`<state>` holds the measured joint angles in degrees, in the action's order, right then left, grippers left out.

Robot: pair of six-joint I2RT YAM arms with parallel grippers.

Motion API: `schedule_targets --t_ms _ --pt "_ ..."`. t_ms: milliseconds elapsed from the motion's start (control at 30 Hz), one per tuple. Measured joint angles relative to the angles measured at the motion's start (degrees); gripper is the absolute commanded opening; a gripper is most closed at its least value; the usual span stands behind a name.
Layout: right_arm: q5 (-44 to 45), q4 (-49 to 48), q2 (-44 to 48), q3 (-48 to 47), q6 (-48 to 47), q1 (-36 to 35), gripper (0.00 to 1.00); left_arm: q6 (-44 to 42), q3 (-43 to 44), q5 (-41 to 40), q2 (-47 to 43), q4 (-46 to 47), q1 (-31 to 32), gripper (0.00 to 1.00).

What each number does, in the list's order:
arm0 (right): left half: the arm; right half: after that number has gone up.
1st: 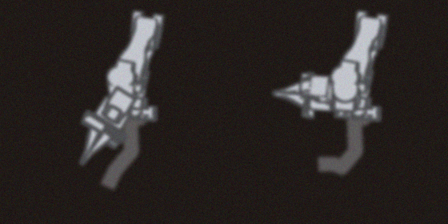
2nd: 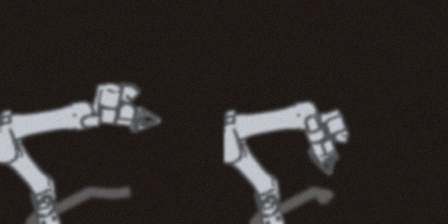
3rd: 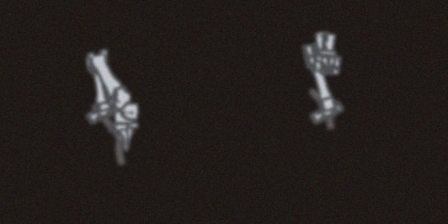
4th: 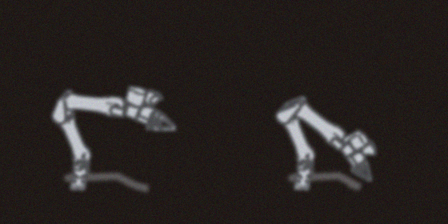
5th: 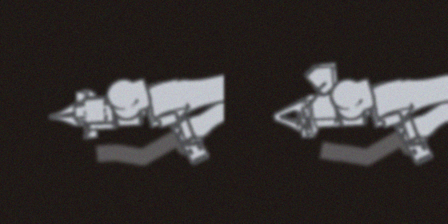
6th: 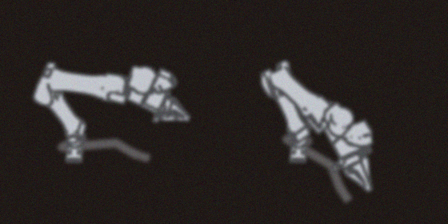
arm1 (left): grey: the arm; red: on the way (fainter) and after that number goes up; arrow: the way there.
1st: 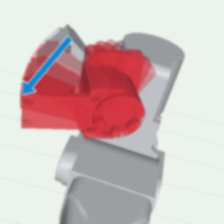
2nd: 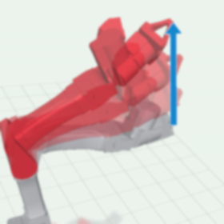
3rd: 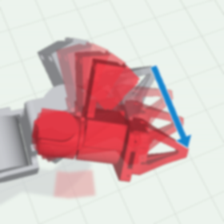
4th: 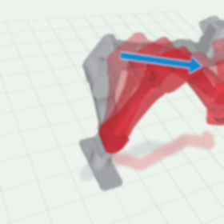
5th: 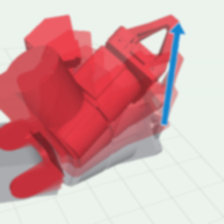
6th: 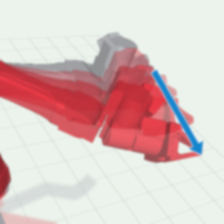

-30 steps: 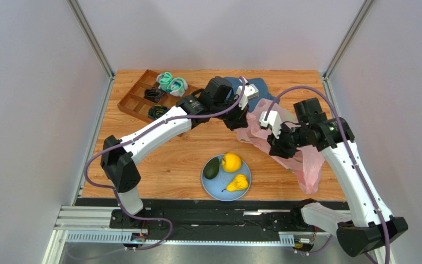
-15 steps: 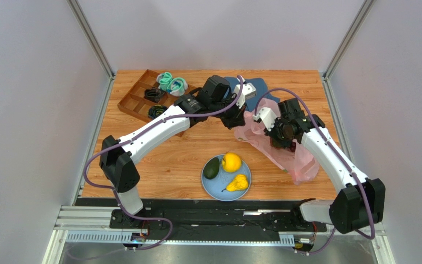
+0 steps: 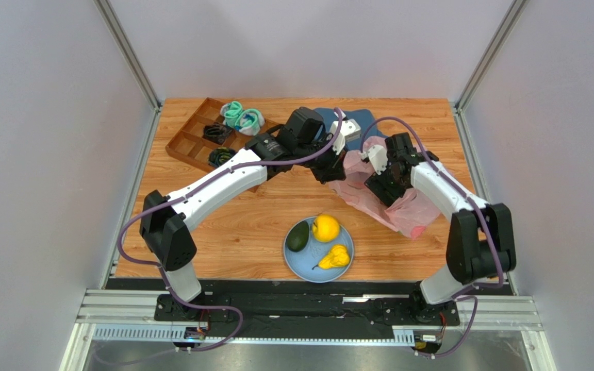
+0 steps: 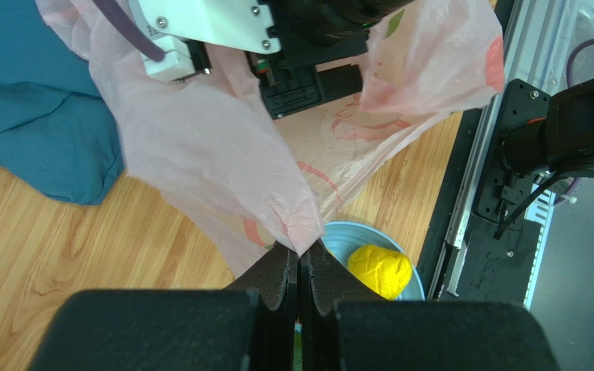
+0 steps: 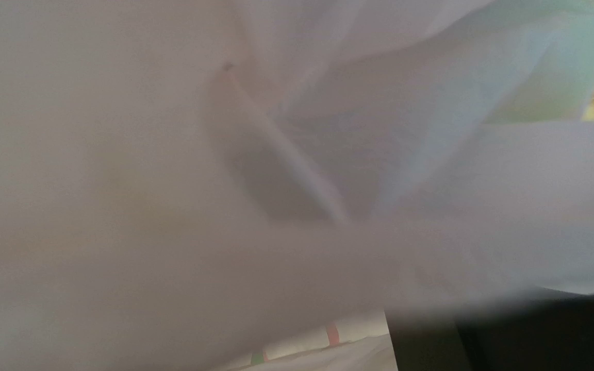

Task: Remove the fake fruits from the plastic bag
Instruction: Take out the fake fruit from the plastic bag.

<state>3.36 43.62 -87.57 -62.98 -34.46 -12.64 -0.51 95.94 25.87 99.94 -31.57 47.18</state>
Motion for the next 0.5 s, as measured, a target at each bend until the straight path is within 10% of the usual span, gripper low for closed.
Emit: schedule_targets --t_ms 233,500 --pt "0.42 0.24 -12.35 -3.54 1.92 2.75 1.00 0.02 -0.02 0.37 0.00 0.04 0.00 0.00" --pt "-2.49 0.33 -14.10 -5.79 2.49 3.10 0.66 0.02 -0.57 0.52 0.00 0.00 0.00 0.00"
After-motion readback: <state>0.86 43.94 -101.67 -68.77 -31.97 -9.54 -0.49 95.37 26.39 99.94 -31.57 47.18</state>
